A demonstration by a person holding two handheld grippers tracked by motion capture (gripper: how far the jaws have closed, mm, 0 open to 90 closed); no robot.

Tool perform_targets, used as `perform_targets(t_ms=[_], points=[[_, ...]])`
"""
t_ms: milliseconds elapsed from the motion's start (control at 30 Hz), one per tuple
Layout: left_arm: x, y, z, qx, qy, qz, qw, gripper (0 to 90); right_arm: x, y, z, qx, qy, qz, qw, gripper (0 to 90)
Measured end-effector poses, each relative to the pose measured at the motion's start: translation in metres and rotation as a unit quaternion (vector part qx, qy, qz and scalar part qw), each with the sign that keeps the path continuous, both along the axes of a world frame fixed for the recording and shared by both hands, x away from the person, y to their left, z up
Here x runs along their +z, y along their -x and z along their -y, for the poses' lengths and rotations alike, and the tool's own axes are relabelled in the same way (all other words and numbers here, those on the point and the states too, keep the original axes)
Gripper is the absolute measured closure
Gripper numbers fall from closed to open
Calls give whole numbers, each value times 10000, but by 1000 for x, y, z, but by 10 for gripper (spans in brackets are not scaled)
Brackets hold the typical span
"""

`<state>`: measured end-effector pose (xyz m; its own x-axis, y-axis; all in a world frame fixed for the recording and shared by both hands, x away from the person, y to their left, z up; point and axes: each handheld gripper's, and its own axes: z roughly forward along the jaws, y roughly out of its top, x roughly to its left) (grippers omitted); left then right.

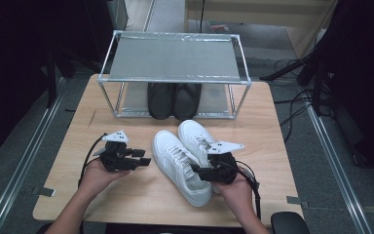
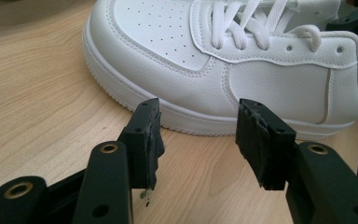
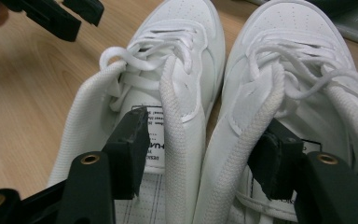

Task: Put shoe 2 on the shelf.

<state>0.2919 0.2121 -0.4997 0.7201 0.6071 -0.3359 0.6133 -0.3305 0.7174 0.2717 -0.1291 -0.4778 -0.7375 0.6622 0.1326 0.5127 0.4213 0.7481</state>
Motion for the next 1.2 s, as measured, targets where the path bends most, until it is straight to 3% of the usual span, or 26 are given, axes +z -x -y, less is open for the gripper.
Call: perform_targets(t_ms=[200,533,767,1200], points=[[0,0,0,11,23,36,10000,501,-2,-1,-2,-58,171,95,9998,571],[1,-1,-5,92,38,122,9999,497,0,-5,2,-77,65,-51,9999,707],[2,-2,-11,205,85,167,9996,482,3,-7,3,-123,0,-260,9996,734],[1,-4,-17,293,64,198,9994,476,12,-12,5,82,189,-201,9996,747]])
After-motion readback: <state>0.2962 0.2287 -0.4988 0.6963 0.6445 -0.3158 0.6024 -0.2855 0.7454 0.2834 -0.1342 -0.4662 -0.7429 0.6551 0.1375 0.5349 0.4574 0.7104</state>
